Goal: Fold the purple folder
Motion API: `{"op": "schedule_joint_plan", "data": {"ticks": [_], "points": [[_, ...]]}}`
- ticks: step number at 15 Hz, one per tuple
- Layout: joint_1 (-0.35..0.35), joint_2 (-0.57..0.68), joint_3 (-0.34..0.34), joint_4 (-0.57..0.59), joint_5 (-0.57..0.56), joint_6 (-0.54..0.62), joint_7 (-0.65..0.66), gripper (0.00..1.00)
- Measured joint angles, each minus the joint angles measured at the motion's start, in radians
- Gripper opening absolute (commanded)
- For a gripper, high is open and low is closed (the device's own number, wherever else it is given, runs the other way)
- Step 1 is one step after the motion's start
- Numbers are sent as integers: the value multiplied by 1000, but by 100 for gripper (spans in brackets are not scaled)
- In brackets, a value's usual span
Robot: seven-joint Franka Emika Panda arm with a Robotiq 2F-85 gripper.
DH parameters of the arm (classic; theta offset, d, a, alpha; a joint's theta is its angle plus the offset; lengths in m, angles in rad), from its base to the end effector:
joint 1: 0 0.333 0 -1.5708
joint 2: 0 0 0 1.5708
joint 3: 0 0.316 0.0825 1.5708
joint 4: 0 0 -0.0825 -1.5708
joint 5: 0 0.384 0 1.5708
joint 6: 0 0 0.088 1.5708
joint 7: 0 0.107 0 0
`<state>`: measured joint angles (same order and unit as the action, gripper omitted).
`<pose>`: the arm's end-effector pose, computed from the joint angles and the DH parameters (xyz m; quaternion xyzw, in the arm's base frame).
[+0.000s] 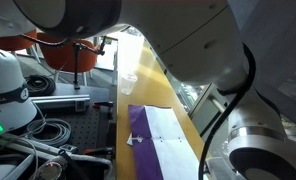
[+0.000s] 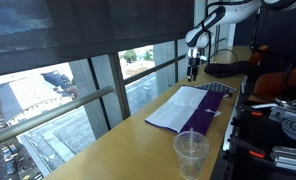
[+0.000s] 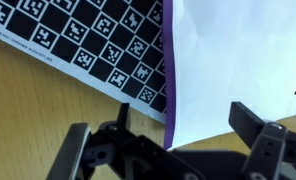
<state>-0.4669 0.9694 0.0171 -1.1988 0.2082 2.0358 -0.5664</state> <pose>0.6745 -0.3165 0.1795 -0.9931 -0.0020 0.0103 0.1166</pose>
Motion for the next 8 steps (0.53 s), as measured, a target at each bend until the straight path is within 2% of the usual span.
{"op": "schedule_joint_plan", "data": {"ticks": [6,7,8], "points": [[0,118,39,140,0,-95,-6,100],[0,131,42,158,0,-105,-6,75],[0,142,44,175,0,-117,-6,72]]}}
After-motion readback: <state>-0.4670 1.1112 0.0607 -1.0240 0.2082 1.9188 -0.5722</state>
